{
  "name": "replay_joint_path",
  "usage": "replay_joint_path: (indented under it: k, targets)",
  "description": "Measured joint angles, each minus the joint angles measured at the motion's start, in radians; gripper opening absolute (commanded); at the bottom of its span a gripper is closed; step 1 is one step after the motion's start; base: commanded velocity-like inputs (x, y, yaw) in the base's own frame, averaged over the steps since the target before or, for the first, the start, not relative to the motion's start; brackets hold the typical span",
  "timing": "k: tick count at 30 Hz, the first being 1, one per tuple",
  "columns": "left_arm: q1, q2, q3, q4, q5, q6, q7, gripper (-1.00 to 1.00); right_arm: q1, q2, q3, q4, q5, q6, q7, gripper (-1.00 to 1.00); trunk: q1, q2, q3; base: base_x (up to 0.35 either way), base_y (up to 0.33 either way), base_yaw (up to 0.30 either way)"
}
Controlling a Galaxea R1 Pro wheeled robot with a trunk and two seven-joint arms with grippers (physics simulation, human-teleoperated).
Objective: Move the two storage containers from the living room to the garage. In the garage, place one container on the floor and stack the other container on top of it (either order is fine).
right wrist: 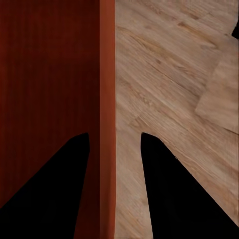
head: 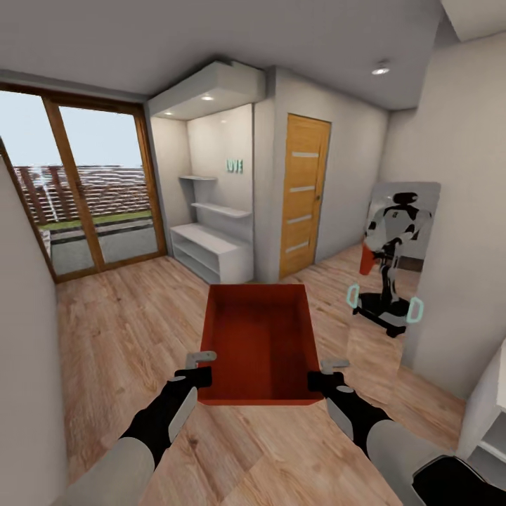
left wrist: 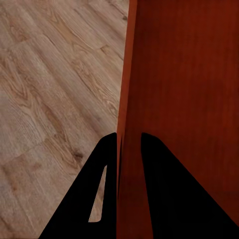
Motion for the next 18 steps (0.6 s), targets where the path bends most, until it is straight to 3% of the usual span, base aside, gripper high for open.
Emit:
replay_joint_path:
  k: [18]
  targets:
    - [0.0, 0.0, 0.0, 0.001, 0.001, 0.0, 0.0, -1.0, 0.0, 0.0, 0.001, 0.0, 0.0, 0.001, -0.001, -1.0, 0.0, 0.0, 0.0, 0.322, 0.0, 0.002]
